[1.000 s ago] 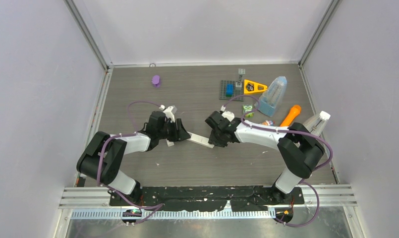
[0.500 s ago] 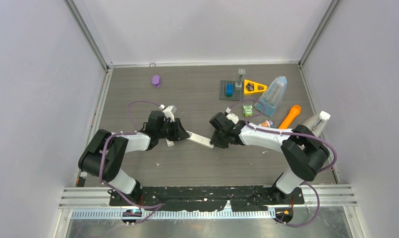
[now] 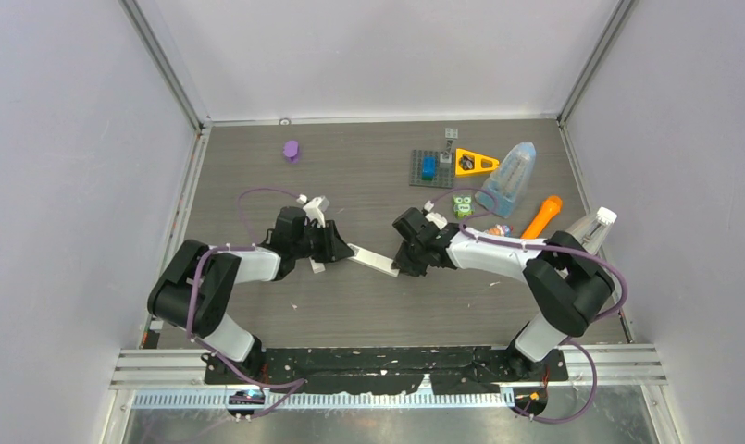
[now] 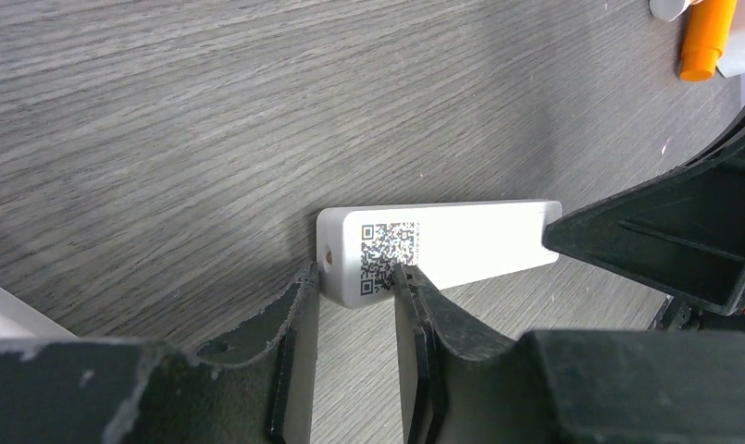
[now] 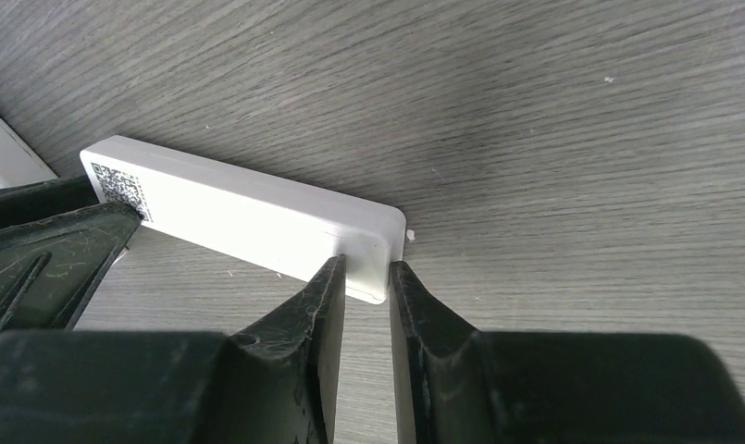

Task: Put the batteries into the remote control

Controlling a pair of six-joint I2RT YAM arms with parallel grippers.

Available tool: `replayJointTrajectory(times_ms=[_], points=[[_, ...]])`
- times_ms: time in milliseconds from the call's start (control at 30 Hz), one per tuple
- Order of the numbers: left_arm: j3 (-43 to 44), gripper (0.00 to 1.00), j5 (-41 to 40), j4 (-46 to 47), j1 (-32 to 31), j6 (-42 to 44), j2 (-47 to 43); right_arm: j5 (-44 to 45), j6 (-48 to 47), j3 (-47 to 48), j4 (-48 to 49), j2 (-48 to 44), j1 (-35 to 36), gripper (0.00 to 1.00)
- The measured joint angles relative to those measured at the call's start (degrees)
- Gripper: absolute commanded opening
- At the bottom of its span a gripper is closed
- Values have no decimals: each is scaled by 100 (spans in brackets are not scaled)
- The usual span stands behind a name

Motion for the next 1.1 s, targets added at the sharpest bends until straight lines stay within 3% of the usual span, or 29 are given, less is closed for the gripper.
replayJointTrajectory(times_ms=[100,200,367,633,900,1100], points=[[26,41,-24,-83,-2,17,-22,2,-17,50,-81,15,0,36],[138,51,-61,-402,-46,39,-114,22,-37,52,-44,4,7,55],[483,65,-92,-1180,-186,59,-354,74,-363,-4,-44,-308,57,73],[1526,71,-581,-2354,-203,173,-1237,61,-2374,173,70,-1259,63,80],[1998,75,-1878,-3698,-11,256,-2264,-431,-5165,1300,-284,280,269,80],[1998,77,-2656,-4621,170,249,-2787,-435,-6293,1727,-479,1008,468,79]])
